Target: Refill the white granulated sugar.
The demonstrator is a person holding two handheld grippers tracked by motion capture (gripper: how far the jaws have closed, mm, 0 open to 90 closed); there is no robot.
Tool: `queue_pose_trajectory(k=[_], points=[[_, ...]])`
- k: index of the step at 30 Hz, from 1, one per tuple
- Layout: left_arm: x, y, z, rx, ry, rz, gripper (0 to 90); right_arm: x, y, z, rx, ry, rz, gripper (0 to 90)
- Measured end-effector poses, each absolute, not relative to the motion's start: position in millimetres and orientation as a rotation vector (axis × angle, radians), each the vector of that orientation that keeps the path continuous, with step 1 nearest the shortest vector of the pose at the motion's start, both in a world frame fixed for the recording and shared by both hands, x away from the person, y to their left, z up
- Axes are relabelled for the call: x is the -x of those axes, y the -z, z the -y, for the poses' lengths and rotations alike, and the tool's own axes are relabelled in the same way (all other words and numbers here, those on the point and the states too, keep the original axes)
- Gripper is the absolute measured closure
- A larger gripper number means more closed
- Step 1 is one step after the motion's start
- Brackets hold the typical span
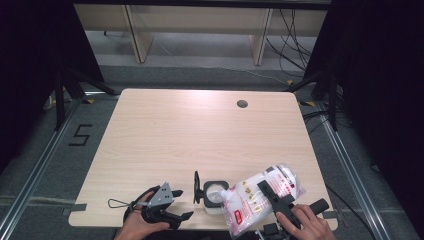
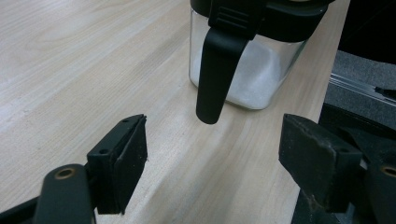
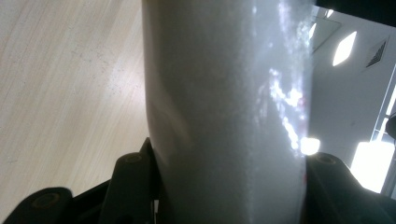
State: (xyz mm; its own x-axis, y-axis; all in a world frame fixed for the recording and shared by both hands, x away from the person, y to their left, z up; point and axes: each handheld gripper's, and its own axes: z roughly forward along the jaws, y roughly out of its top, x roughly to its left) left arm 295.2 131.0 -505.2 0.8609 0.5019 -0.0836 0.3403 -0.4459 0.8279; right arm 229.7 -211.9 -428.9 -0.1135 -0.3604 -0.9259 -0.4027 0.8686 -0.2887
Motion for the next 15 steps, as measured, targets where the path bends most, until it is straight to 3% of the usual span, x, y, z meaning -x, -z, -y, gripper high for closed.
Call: queue_pose_trajectory(k=[15], points=[[-295.0, 505.1, -131.1, -2.080, -0.204, -0.619, 23.2, -229.4, 430.0, 211.2, 0.584, -0.043, -1.724, 54.5]])
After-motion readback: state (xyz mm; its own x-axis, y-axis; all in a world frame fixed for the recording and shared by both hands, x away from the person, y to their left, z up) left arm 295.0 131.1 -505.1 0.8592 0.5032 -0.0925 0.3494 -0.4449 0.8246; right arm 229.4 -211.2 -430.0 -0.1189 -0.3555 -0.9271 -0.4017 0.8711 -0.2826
